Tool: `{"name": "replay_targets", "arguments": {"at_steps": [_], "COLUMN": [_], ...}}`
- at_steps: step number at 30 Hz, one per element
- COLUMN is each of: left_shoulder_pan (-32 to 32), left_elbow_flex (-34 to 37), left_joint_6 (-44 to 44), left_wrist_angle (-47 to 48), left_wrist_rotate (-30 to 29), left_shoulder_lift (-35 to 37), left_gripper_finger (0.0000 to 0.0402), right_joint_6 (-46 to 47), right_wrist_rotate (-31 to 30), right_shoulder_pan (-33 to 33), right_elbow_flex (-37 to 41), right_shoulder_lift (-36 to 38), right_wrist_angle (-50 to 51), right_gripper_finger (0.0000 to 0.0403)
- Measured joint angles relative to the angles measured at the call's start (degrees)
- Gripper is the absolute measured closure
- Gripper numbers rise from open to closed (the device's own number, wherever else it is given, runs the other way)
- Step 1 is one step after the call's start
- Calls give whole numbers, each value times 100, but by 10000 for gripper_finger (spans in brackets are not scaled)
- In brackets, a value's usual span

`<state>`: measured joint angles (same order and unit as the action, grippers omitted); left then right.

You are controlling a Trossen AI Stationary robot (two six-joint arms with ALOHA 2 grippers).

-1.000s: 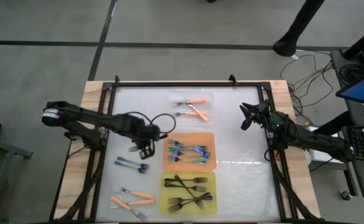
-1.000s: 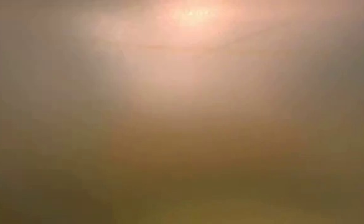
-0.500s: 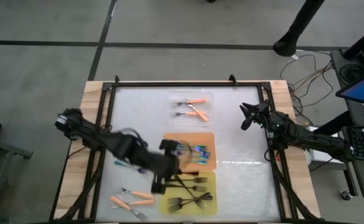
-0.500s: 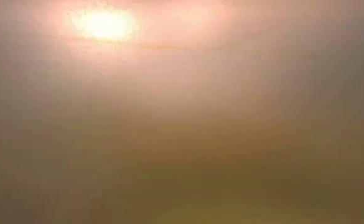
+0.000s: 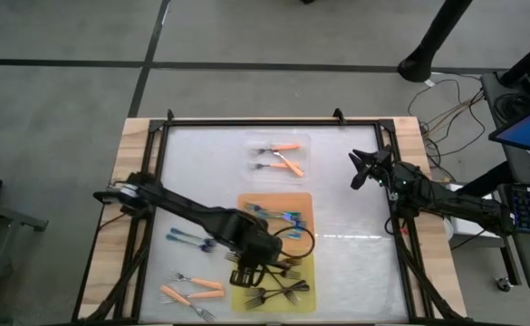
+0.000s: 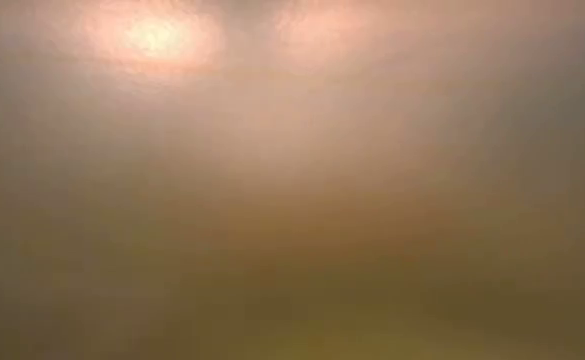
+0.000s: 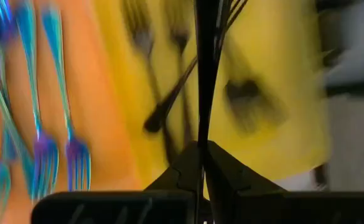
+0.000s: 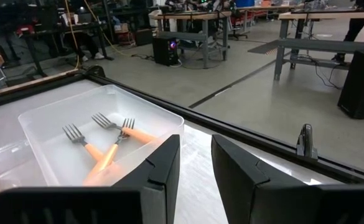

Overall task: Sort silverware by color (type)
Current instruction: Put the black fork into the yellow bin, then put the orange fork into the white bin

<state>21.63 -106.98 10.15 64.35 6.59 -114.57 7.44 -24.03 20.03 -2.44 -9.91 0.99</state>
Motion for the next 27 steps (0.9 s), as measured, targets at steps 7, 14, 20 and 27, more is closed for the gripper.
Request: {"name": "replay_targets", "arguments": {"at_steps": [7, 14, 20, 27], "left_shoulder_pan": [-5, -10, -16, -14], "left_elbow_flex": [465, 517, 549, 551], "left_joint_6": [-39, 244, 260, 211], "left_wrist_angle": [-811, -1027, -1029, -1033], "left_wrist_rotate": [148, 53, -6, -10], "left_shoulder_lift": [-271, -316, -316, -316], "left_gripper_finger": [402, 396, 354, 305], "right_joint_6": [0, 0, 0, 0], "right_wrist_rotate": [1, 0, 2, 1], "right_shoulder_pan": [0, 0, 0, 0], "right_elbow_flex": [0, 0, 0, 0], "right_shoulder_lift": [0, 0, 0, 0], "right_wrist_angle": [0, 0, 0, 0], "right_gripper_finger": [319, 319, 319, 319]}}
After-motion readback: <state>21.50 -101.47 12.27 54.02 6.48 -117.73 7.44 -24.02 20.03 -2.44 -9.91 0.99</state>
